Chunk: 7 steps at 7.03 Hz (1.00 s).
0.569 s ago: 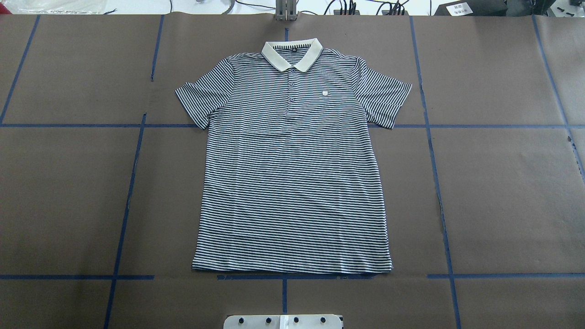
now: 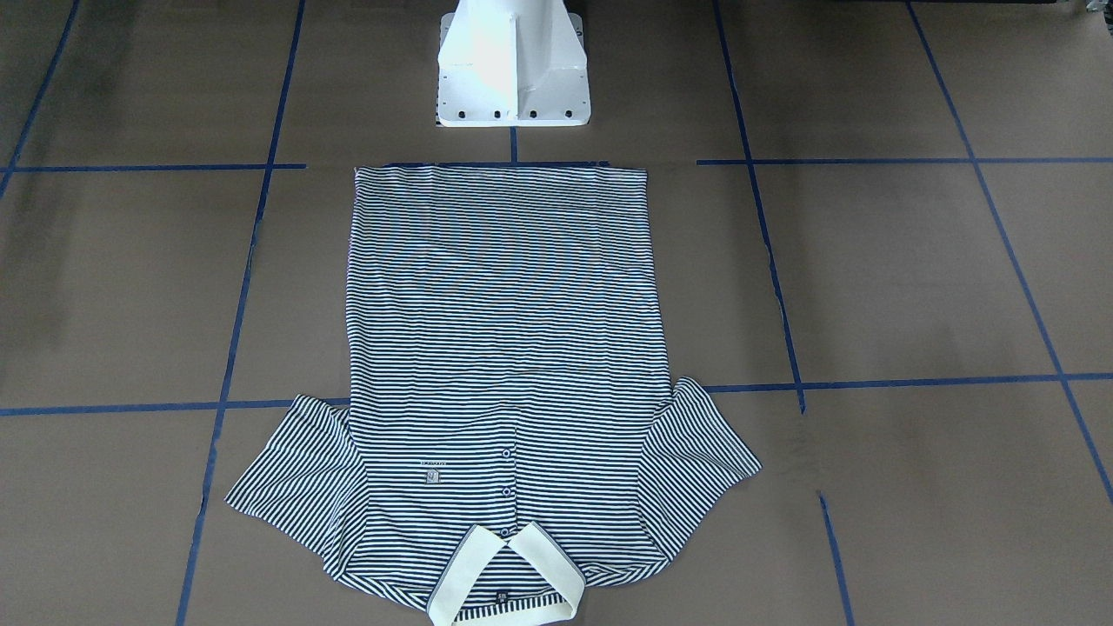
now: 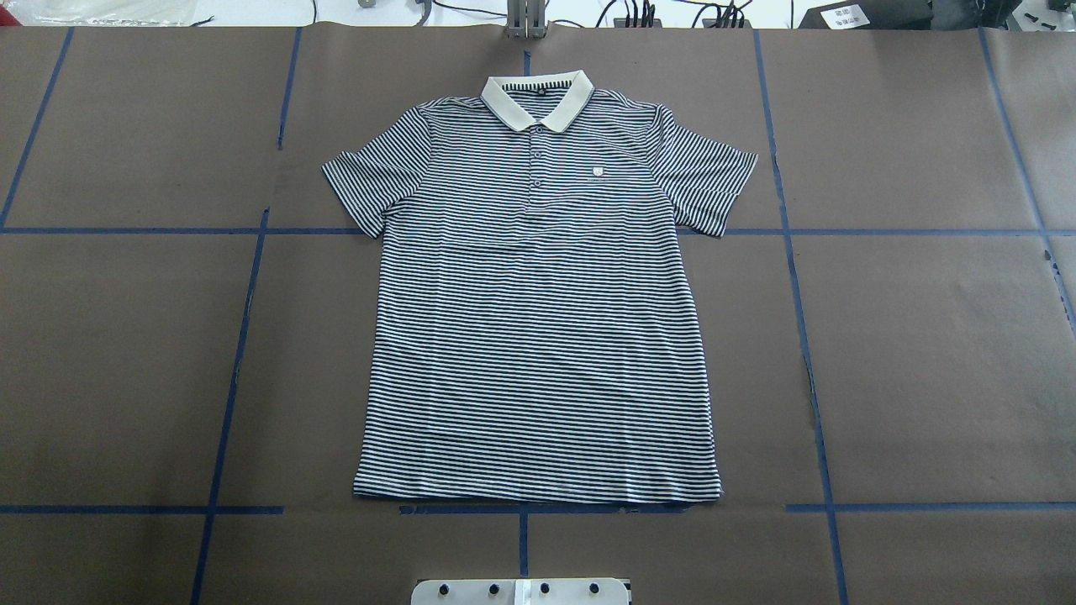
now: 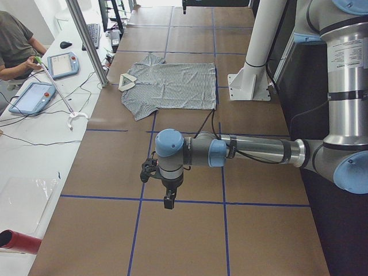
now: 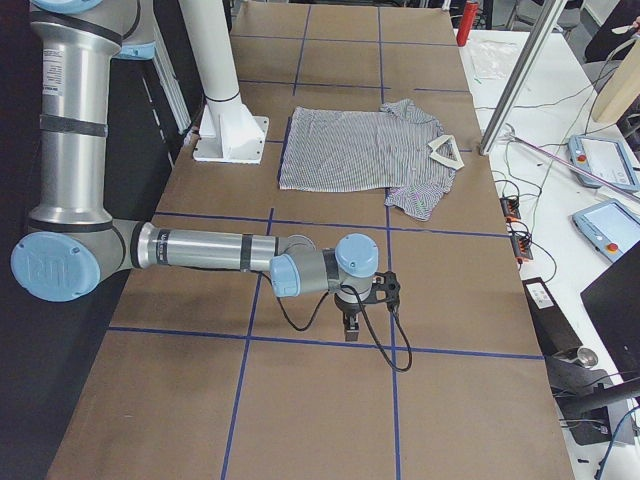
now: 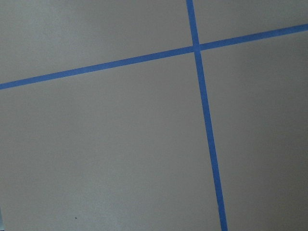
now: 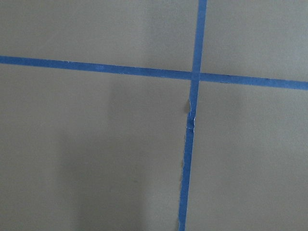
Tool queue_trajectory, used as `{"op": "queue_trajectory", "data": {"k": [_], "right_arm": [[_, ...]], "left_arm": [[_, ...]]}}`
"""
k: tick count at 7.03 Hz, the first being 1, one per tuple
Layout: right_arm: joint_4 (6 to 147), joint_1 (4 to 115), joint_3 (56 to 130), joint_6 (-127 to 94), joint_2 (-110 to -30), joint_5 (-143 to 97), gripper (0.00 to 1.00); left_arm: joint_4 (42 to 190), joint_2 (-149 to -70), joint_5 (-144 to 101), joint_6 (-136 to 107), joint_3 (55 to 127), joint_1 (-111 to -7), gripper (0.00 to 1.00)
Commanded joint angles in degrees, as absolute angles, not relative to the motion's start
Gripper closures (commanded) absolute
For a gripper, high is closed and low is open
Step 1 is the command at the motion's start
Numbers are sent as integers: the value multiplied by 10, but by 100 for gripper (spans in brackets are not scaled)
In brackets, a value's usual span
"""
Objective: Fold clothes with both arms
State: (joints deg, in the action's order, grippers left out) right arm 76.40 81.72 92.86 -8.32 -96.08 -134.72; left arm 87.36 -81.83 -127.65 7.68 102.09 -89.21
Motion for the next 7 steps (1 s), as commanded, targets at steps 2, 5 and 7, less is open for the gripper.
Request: {"op": "queue_trajectory", "data": {"k": [2,5,7], "right_arm": [[751,791,942,-86,-954,-1355,0],[707,705,931,-272,-866,-1351,0],[707,644,910,-407,-785,-1329,2]], "left_arm": [[875,-817,-1285,76,1021,-891,0],[879,-819,-1324,75,1017,-891,0],[880,-818,-1330,71,1020,-892,0]]}}
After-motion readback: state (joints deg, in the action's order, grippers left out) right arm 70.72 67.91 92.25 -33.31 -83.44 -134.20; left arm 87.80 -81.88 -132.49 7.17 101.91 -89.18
